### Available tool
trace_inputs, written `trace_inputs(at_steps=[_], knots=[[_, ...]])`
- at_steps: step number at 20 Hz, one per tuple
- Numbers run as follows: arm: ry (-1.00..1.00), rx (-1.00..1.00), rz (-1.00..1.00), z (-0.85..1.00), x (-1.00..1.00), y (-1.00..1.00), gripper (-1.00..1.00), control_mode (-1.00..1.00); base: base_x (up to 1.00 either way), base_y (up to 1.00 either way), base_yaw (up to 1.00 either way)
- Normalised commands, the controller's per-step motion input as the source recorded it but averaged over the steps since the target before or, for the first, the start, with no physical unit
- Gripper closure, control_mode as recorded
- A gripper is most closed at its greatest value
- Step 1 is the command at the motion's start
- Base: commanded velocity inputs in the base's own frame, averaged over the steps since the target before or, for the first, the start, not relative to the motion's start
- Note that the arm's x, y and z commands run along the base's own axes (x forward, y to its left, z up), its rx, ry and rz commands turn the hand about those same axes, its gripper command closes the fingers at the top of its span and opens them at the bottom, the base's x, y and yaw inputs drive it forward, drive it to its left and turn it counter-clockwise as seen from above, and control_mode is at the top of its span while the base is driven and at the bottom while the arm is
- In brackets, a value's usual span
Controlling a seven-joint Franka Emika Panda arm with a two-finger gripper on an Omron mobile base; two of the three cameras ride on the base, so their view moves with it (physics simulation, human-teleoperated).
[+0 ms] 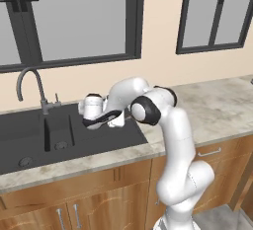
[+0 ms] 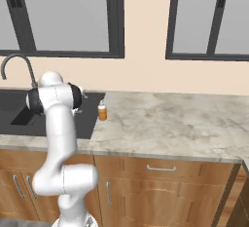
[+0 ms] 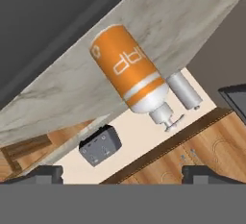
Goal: Restock the sink supplies by placing the sponge and soap dispenser on the counter and next to the sink. Make sure the soap dispenser is upright.
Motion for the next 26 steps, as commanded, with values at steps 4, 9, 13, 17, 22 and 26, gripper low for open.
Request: trace_inputs(at_steps=[4,9,13,17,22,26], knots=[[-0.58,0.06,0.0,0.28,-1.0,0.12,-1.0,-1.0,0.0,0.0,0.0],[-0.66,0.16,0.0,0.3,-1.0,0.0,-1.0,-1.0,0.0,0.0,0.0],[-0.56,0.22,0.0,0.57,-1.0,-0.03,-1.0,-1.0,0.0,0.0,0.0],[-0.61,0.27,0.0,0.43,-1.0,-0.27,-1.0,-1.0,0.0,0.0,0.0],[-0.67,0.35,0.0,0.2,-1.0,-0.51,-1.0,-1.0,0.0,0.0,0.0],[-0.63,0.44,-0.02,0.38,-1.0,-0.45,-1.0,-1.0,0.0,0.0,0.0]])
